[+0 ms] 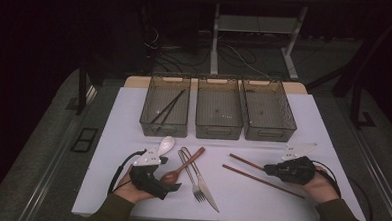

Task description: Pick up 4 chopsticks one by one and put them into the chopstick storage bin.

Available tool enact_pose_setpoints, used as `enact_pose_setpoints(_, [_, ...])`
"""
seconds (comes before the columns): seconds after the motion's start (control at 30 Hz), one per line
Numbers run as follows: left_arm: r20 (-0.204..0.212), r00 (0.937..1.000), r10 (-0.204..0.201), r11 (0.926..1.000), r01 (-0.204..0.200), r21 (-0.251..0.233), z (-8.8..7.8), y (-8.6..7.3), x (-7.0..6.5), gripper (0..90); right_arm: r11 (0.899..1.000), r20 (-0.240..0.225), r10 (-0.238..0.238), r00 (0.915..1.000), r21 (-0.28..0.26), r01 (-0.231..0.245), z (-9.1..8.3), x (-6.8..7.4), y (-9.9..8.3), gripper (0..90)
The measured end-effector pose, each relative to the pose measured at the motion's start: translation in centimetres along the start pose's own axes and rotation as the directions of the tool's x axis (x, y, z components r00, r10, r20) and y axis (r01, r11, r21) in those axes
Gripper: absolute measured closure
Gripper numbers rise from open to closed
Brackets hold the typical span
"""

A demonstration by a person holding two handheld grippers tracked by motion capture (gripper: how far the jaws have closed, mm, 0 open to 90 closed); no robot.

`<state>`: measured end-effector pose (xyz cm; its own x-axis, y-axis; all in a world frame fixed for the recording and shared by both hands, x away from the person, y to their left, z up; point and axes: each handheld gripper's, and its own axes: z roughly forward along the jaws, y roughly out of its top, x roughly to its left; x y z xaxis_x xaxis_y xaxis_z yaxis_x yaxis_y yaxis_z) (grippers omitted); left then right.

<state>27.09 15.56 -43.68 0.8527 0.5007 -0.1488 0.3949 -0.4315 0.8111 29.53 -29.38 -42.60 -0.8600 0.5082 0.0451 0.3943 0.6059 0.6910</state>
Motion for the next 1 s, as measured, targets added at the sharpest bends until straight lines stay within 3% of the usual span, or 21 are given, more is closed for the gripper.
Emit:
enact_pose_setpoints(0.43, [0.003,1.0,0.007,1.0,-0.007,-0.003,-0.1,-0.1,0.1,0.0,0.996,-0.025,0.043,0.9987,-0.073,-0.045,-0.7,-0.1,1.2,84.7])
enact_pose_setpoints(0.73, [0.002,0.9999,0.012,0.9998,-0.012,-0.014,-0.2,-0.1,0.0,0.0,0.989,-0.043,0.066,0.9969,-0.131,-0.071,-0.4,0.5,3.3,84.7])
enact_pose_setpoints(1.0, [0.0,0.9999,0.017,0.9997,-0.017,-0.015,-0.2,-0.1,-0.1,0.0,0.986,-0.047,0.075,0.9961,-0.147,-0.081,0.1,0.9,5.2,84.7])
